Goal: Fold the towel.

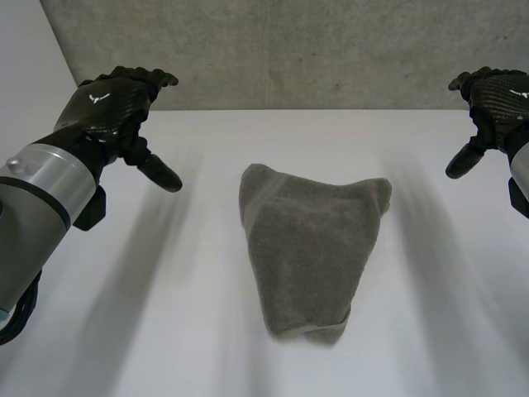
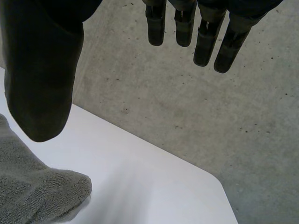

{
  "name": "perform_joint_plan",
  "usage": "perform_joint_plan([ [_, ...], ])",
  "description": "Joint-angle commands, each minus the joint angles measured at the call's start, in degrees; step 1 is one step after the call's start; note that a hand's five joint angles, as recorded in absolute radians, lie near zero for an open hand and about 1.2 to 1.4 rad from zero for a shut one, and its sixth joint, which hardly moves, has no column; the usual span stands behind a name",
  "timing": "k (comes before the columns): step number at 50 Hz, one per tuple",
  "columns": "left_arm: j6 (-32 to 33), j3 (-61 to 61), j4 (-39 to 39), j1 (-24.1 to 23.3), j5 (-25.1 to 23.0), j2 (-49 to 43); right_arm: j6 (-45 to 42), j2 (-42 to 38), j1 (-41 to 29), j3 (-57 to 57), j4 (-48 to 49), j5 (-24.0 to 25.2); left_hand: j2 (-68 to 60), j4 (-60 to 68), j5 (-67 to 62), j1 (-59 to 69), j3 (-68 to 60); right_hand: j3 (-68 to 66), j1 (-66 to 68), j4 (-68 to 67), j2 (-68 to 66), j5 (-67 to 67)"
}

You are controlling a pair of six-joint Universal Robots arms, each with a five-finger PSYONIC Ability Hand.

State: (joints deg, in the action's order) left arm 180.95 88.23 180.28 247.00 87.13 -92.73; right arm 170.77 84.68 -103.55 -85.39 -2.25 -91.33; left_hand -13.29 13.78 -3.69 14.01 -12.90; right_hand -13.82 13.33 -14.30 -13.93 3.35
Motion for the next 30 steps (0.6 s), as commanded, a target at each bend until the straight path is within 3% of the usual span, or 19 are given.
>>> perform_joint_plan([
  [1,-1.4,0.1,0.0,-0.4,-0.1,0.0,0.2,0.1,-0.2,0.0,0.0,0.1,2.9,-3.4,3.3,-3.6,2.5,3.8,-3.3,4.3,3.9,-3.4],
  [19,-0.9,2.7,0.5,-0.6,-1.0,1.4,-0.7,0.1,-0.2,0.8,-0.3,1.3,1.4,-1.9,1.8,-2.1,1.0,3.8,-3.3,4.3,3.9,-3.4],
  [25,1.0,4.1,0.2,-4.7,-5.8,0.3,-10.0,-2.1,-0.1,2.1,-5.0,6.6,-0.5,0.0,-0.1,-0.3,-0.8,3.8,-3.3,4.3,3.9,-3.4],
  [27,4.9,5.2,-0.6,-6.2,-10.1,-1.3,-17.9,-4.9,-0.1,2.8,-11.8,11.0,-2.8,2.3,-2.4,2.1,-3.2,3.8,-3.3,4.3,3.9,-3.4],
  [30,7.7,5.8,-1.2,-7.0,-12.1,-2.4,-21.9,-6.5,-0.2,2.9,-15.3,12.8,-3.8,3.3,-3.4,3.1,-4.2,3.8,-3.3,4.3,3.9,-3.4],
])
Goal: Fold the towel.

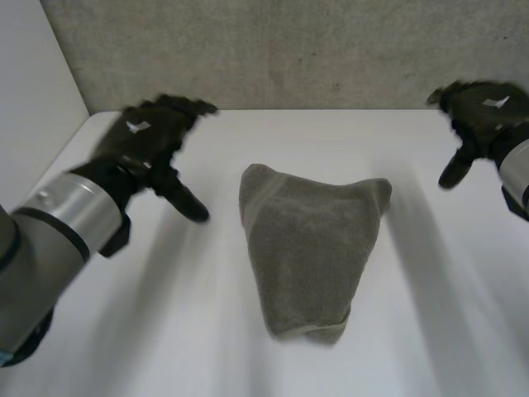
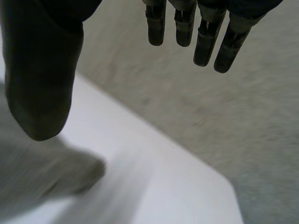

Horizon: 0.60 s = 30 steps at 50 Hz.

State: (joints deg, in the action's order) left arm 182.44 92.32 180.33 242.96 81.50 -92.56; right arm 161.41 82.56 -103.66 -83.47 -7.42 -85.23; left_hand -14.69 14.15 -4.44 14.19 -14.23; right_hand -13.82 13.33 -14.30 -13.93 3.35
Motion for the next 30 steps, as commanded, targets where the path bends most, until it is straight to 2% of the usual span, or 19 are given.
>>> perform_joint_plan([
  [1,8.7,2.2,-2.2,-3.7,-7.8,-3.6,-15.7,-5.6,-0.3,0.8,-13.5,7.9,-3.6,4.1,-3.8,4.1,-4.0,3.8,-3.3,4.3,3.9,-3.4],
  [4,12.3,2.3,-4.5,-5.5,-9.3,-6.6,-19.9,-7.7,-1.1,0.2,-18.2,9.5,-6.6,7.2,-6.9,7.1,-7.1,3.2,-2.7,3.7,3.3,-2.8],
  [5,13.1,2.0,-5.6,-6.4,-9.4,-8.2,-20.7,-8.5,-1.2,0.0,-19.2,9.6,-9.3,9.8,-9.5,9.8,-9.7,-1.9,2.4,-1.4,-1.8,2.4],
  [16,13.0,1.2,-6.5,-11.8,-10.0,-20.0,-22.3,-10.5,-3.0,-2.2,-21.4,9.8,-16.0,16.6,-16.3,16.5,-16.5,-24.3,24.8,-23.8,-24.2,24.8],
  [23,11.0,0.6,-3.9,-12.8,-9.5,-22.1,-23.4,-10.4,-4.5,-3.4,-23.1,10.8,-17.9,18.4,-18.2,18.4,-18.4,-26.2,26.7,-25.7,-26.1,26.7],
  [30,4.4,-0.1,1.2,-13.0,-9.1,-23.8,-22.7,-11.0,-5.5,-4.9,-23.3,16.3,-19.7,20.3,-20.0,20.2,-20.2,-20.3,20.8,-19.9,-20.2,20.8],
])
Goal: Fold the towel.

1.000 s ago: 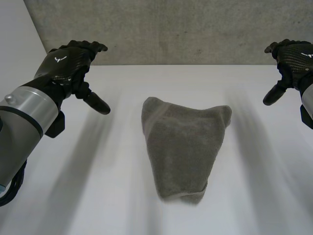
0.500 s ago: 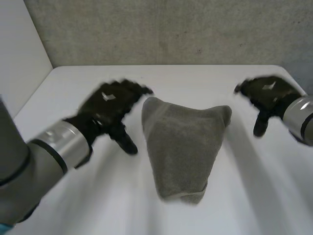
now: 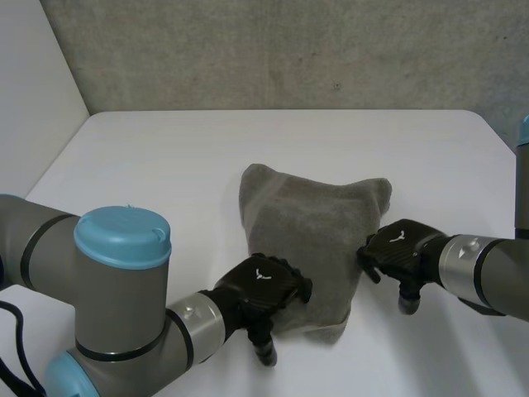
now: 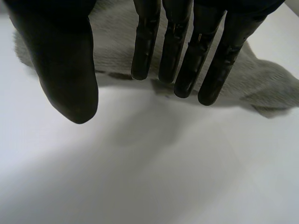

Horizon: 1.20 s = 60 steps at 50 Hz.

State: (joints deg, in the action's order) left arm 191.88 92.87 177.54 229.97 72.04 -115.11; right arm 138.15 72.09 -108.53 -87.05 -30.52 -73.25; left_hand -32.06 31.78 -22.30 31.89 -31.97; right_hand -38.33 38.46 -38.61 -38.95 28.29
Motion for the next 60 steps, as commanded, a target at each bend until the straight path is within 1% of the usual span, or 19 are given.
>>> perform_joint_plan([
  [1,-5.0,-0.7,4.0,0.0,0.4,-1.3,0.5,-0.5,-0.6,-1.3,-0.2,4.3,-2.4,2.7,-2.1,2.5,-2.5,4.2,-4.3,4.5,4.8,-4.2],
  [3,-5.9,-1.0,4.2,0.0,0.4,-2.2,0.5,-1.9,-1.7,-1.8,-0.2,4.7,-3.9,4.2,-3.6,4.1,-4.0,9.2,-9.3,9.5,9.8,-9.2],
  [6,-6.2,-1.3,4.2,0.0,0.6,-2.7,0.7,-2.9,-3.1,-1.9,-0.1,4.8,-3.9,4.2,-3.7,4.1,-4.0,12.1,-12.2,12.4,12.7,-12.0],
  [11,-6.5,-1.7,4.5,-0.1,2.9,-4.2,1.0,-4.5,-3.6,-2.0,0.6,5.0,-8.4,8.7,-8.2,8.6,-8.5,14.3,-14.4,14.6,14.9,-14.2],
  [19,-7.8,-2.0,4.9,-0.8,3.8,-6.1,1.4,-6.3,-3.9,-1.8,2.5,4.8,-12.5,12.7,-12.2,12.6,-12.6,14.1,-14.2,14.4,14.7,-14.1],
  [25,-7.9,-2.0,4.9,-1.5,4.1,-6.4,5.3,-6.9,-3.9,-1.5,6.3,4.8,-12.5,12.7,-12.2,12.6,-12.6,12.1,-12.2,12.4,12.7,-12.1],
  [29,-8.0,-2.1,5.0,-1.8,6.4,-6.6,6.3,-7.4,-4.1,-1.5,7.8,4.7,-13.5,13.7,-13.2,13.6,-13.6,11.1,-11.2,11.4,11.7,-11.0],
  [31,-8.0,-2.3,5.1,-1.9,7.6,-6.7,7.2,-7.9,-4.3,-1.5,8.3,4.7,-16.2,16.4,-15.9,16.3,-16.3,10.3,-10.4,10.5,10.9,-10.2],
  [32,-8.1,-2.6,5.4,-2.2,8.6,-7.0,7.2,-7.9,-4.3,-1.5,8.3,4.7,-20.2,20.4,-19.9,20.3,-20.3,10.2,-10.4,10.5,10.9,-10.2],
  [33,-8.1,-2.6,5.4,-2.2,8.6,-7.0,7.4,-8.1,-4.7,-1.5,8.5,4.7,-20.2,20.5,-20.0,20.4,-20.3,9.7,-9.9,10.0,10.4,-9.7],
  [35,-8.1,-2.8,6.5,-2.4,10.1,-7.1,7.5,-8.4,-5.0,-1.5,8.5,4.7,-32.6,32.9,-32.4,32.8,-32.7,9.2,-9.4,9.5,9.9,-9.2],
  [36,-8.1,-2.8,6.5,-2.4,10.1,-7.1,7.5,-8.7,-5.2,-1.5,8.5,4.6,-32.7,32.9,-32.4,32.8,-32.7,9.2,-9.4,9.5,9.9,-9.2],
  [38,-8.2,-2.8,7.8,-2.4,10.8,-7.1,7.5,-9.0,-5.4,-1.5,8.5,4.6,-47.9,48.1,-47.6,48.0,-47.9,9.2,-9.4,9.5,9.9,-9.2],
  [44,-9.0,-2.8,9.1,-2.4,10.8,-6.8,7.5,-8.8,-5.8,-1.6,8.5,4.6,-47.9,48.2,-47.7,48.1,-48.0,9.2,-9.4,9.5,9.9,-9.2],
  [50,-11.7,-2.9,9.4,-1.6,10.7,-4.8,8.9,-8.4,-5.8,-1.5,8.5,4.3,-47.9,48.2,-47.7,48.1,-48.0,11.1,-11.2,11.4,11.7,-11.0],
  [52,-12.0,-3.0,9.5,-1.0,10.7,-3.4,13.5,-8.3,-5.9,-0.8,8.6,4.4,-47.9,48.2,-47.7,48.1,-48.0,11.6,-11.7,11.9,12.2,-11.6],
  [56,-12.1,-2.9,9.9,0.1,10.8,-2.0,17.9,-8.3,-6.2,-0.4,8.9,4.8,-47.9,48.2,-47.7,48.1,-48.0,10.8,-10.9,11.0,11.4,-10.7],
  [58,-13.1,-2.7,10.5,1.4,10.8,-0.7,22.1,-8.6,-7.1,-0.3,11.7,4.8,-47.9,48.2,-47.7,48.1,-48.0,9.2,-9.4,9.5,9.9,-9.2],
  [60,-14.2,-2.6,10.7,1.6,10.8,-0.2,23.9,-8.9,-7.5,-0.5,13.5,4.6,-47.9,48.2,-47.7,48.1,-48.0,7.4,-7.5,7.7,8.0,-7.4],
])
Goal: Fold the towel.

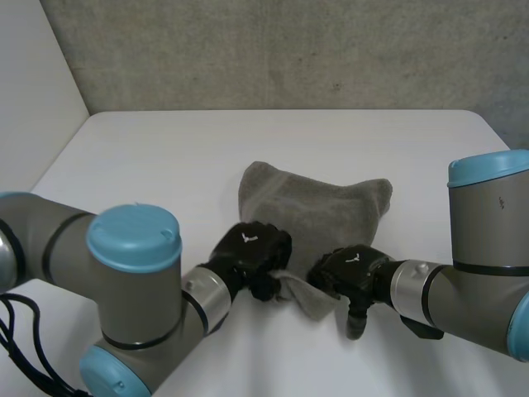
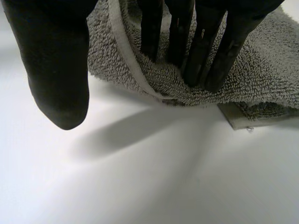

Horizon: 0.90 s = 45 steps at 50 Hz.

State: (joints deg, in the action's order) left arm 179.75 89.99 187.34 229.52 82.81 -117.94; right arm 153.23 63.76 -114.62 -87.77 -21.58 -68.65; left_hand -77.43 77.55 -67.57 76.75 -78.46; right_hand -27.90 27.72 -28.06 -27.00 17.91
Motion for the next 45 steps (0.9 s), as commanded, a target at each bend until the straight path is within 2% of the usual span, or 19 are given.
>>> perform_joint_plan([
  [1,-2.0,0.3,0.9,2.1,0.1,2.6,8.8,-0.6,-1.4,0.2,4.6,0.0,-2.6,2.5,-2.4,3.3,-1.5,-3.0,3.2,-2.9,-3.9,3.0],
  [3,-4.3,0.4,0.9,2.4,0.0,3.3,11.7,-1.3,-1.5,-0.3,7.8,-0.1,-2.6,2.5,-2.4,3.3,-1.5,-12.9,13.1,-12.7,-13.8,12.9],
  [4,-4.3,0.4,0.9,2.4,0.0,3.3,11.7,-1.3,-1.5,-0.3,7.8,-0.1,-2.6,2.5,-2.4,3.3,-1.5,-13.0,13.1,-12.8,-13.9,13.0],
  [6,-5.6,0.7,1.0,2.7,-0.1,4.1,14.5,-1.6,-1.4,-0.4,9.8,0.2,-2.6,2.5,-2.4,3.3,-1.5,-37.4,37.6,-37.2,-38.3,37.4],
  [7,-5.6,0.7,1.0,2.7,-0.1,4.1,14.5,-1.6,-1.4,-0.4,9.8,0.2,-2.6,2.5,-2.4,3.3,-1.5,-37.5,37.7,-37.4,-38.4,37.5],
  [8,-5.7,0.8,1.0,2.8,-0.1,4.6,16.1,-1.4,-1.2,-0.2,10.7,0.4,-2.6,2.5,-2.4,3.3,-1.5,-52.0,52.1,-51.8,-52.9,51.9],
  [12,-5.8,0.9,0.9,3.0,-0.2,5.3,20.1,-0.3,-0.6,1.0,11.6,1.4,-2.6,2.5,-2.4,3.3,-1.5,-52.1,52.3,-51.9,-53.0,52.1],
  [19,-5.2,-0.9,1.1,3.6,-0.4,6.3,20.0,3.4,-0.6,5.3,11.2,4.0,-2.6,2.5,-2.4,3.3,-1.5,-52.1,52.3,-51.9,-53.0,52.1],
  [23,-4.7,-4.1,1.5,4.7,-0.3,6.7,18.9,5.4,-0.4,9.3,11.9,3.4,-2.6,2.5,-2.4,3.3,-1.5,-52.1,52.3,-51.9,-53.0,52.1],
  [26,-4.6,-8.5,1.5,5.6,-0.1,6.6,14.5,7.7,-0.6,14.5,14.3,4.1,-2.6,2.5,-2.4,3.3,-1.5,-52.1,52.3,-51.9,-53.0,52.1],
  [28,-4.6,-13.5,1.9,6.2,0.1,6.8,6.9,11.7,-0.6,16.3,21.4,3.9,-2.6,2.5,-2.4,3.3,-1.5,-52.1,52.3,-51.9,-53.0,52.1],
  [31,-4.6,-15.6,2.6,7.0,0.6,7.0,2.5,13.6,-1.0,15.9,26.3,3.4,-2.6,2.5,-2.4,3.3,-1.5,-52.1,52.3,-51.9,-53.0,52.1],
  [33,-4.7,-17.7,6.8,8.6,4.0,10.5,-6.4,17.2,-1.5,14.3,36.0,3.0,-2.6,2.5,-2.4,3.3,-1.5,-52.1,52.3,-51.9,-53.0,52.1],
  [34,-4.7,-17.7,6.8,8.6,4.0,10.5,-6.5,17.2,-1.5,14.3,36.1,3.0,-2.6,2.5,-2.4,3.3,-1.5,-52.1,52.3,-51.9,-53.0,52.1],
  [36,-4.7,-16.4,12.8,10.0,6.7,14.8,-12.0,19.8,-1.4,13.2,39.6,2.6,-2.6,2.5,-2.4,3.3,-1.5,-52.1,52.3,-51.9,-53.0,52.1],
  [39,-4.7,-14.9,14.9,10.3,7.0,16.3,-12.0,18.9,-1.4,13.2,34.5,2.4,-2.6,2.5,-2.4,3.3,-1.5,-52.1,52.3,-51.9,-53.0,52.1],
  [45,-3.9,-7.5,15.9,10.8,3.2,18.3,-13.0,14.0,-1.5,12.8,23.6,2.8,-2.6,2.5,-2.4,3.3,-1.5,-52.1,52.3,-51.9,-53.0,52.1],
])
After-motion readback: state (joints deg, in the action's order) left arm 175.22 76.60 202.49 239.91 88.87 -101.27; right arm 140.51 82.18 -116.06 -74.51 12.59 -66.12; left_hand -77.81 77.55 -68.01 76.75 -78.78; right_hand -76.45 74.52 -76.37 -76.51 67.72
